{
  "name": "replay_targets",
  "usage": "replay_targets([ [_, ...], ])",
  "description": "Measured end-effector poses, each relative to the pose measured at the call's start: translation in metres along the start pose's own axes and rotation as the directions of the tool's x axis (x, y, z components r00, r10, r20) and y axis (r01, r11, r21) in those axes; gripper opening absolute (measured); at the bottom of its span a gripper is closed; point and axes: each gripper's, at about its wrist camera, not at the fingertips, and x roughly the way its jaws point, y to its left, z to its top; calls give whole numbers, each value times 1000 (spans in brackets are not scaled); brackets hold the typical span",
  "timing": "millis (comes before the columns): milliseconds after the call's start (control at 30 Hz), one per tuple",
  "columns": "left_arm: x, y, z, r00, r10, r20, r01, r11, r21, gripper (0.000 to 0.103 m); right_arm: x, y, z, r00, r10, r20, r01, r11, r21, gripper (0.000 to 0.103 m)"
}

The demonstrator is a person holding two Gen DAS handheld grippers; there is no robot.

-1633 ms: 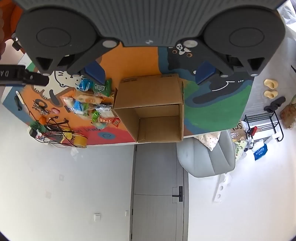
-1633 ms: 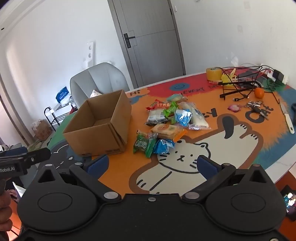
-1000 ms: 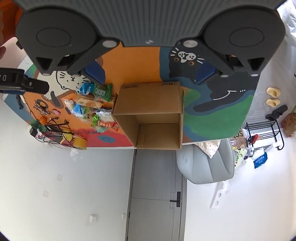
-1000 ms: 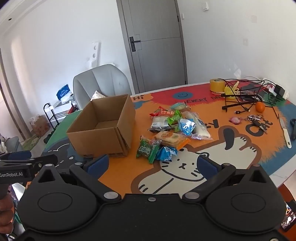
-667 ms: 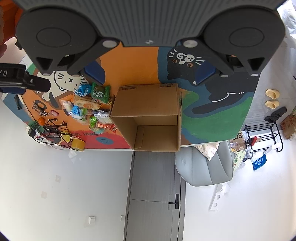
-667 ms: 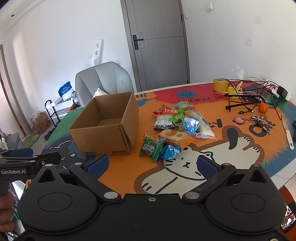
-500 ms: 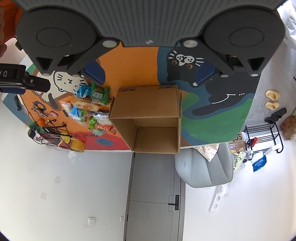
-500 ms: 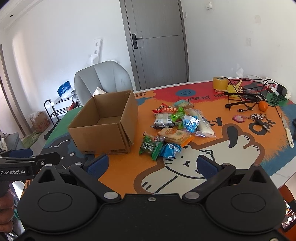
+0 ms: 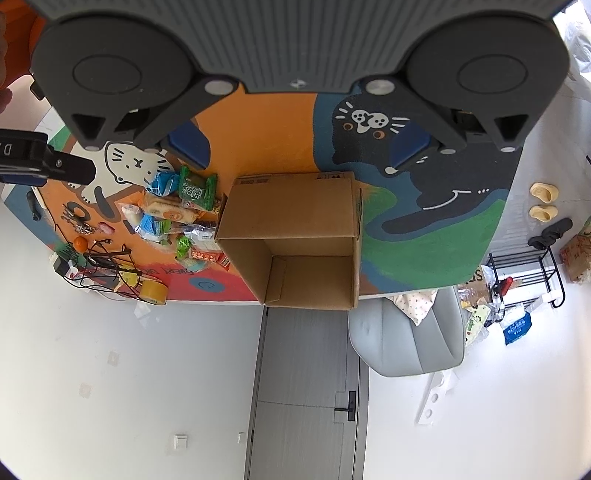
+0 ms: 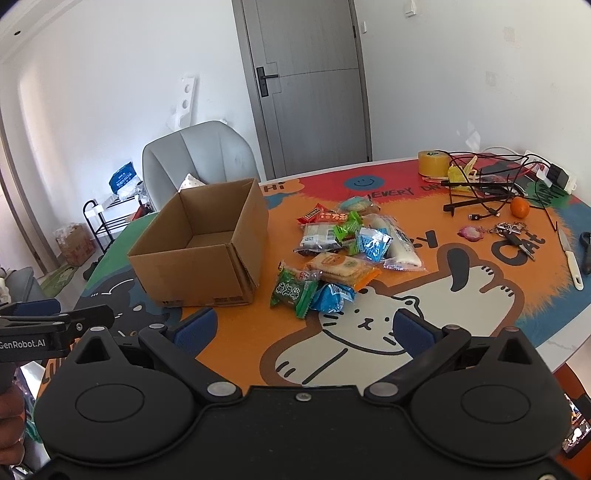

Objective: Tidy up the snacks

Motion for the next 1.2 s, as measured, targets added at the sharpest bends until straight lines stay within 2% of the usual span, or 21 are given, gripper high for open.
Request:
replay_targets([
  [1200,6,-4,0,1000,12,6,-12,1000,15,103,5,-9,5,1000,-16,13,16,1000,5,103],
])
